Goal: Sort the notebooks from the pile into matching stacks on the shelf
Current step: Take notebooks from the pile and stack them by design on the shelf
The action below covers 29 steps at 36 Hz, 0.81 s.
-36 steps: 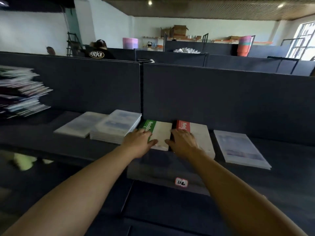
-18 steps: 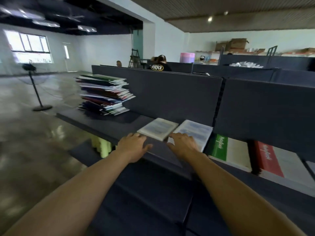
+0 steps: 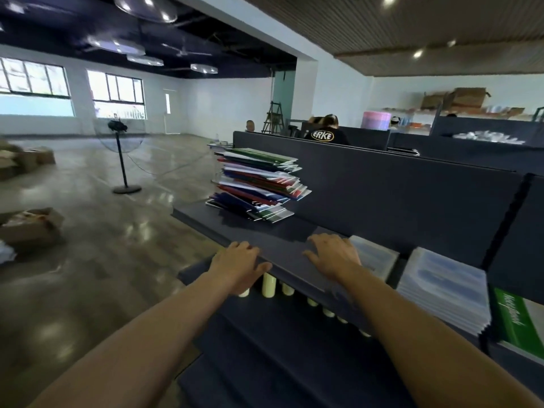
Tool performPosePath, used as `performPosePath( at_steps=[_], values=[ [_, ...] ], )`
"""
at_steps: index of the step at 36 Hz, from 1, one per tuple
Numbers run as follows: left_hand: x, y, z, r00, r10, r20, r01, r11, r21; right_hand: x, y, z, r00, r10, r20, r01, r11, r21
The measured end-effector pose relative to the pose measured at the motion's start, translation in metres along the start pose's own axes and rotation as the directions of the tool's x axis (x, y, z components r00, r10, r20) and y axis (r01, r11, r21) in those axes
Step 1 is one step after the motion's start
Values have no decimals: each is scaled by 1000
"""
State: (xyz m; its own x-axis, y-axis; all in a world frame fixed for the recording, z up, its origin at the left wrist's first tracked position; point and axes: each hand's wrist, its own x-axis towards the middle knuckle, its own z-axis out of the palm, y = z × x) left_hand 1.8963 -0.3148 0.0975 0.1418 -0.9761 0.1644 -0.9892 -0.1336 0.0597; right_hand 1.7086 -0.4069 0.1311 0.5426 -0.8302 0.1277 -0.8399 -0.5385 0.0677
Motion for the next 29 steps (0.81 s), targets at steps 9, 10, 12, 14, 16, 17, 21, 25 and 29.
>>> performPosePath(
  at_steps=[9, 10, 12, 14, 16, 17, 21, 25, 29],
  values=[
    [56, -32, -12, 1000, -7, -27, 8, 1000, 28, 79, -4, -21, 990, 2, -144, -1, 1000, 5],
    [64, -33, -14, 1000, 0, -31, 1, 999, 35, 88, -3, -24, 987, 5, -162, -3, 1000, 13],
    [80, -35, -18, 999, 11, -32, -9, 999, 45, 107, 0, -27, 981, 10, -194, -6, 1000, 21],
    [98, -37, -21, 999, 18, -41, -16, 999, 51, 124, 1, -31, 975, 19, -223, -9, 999, 45],
    [115, -37, -23, 998, 25, -52, -22, 998, 59, 140, 2, -33, 971, 24, -237, -9, 998, 63],
    [123, -37, -24, 998, 28, -59, -24, 998, 64, 147, 2, -34, 970, 22, -241, -8, 998, 60],
    [155, -42, -23, 992, 56, -114, -48, 996, 73, 176, 3, -37, 964, 23, -263, -7, 998, 61],
    [180, -48, -15, 990, 86, -112, -85, 996, 16, 203, 2, -38, 959, 43, -280, -28, 998, 56],
    [200, -55, -10, 992, 97, -81, -100, 995, -25, 231, -3, -45, 957, 59, -283, -38, 996, 80]
  ],
)
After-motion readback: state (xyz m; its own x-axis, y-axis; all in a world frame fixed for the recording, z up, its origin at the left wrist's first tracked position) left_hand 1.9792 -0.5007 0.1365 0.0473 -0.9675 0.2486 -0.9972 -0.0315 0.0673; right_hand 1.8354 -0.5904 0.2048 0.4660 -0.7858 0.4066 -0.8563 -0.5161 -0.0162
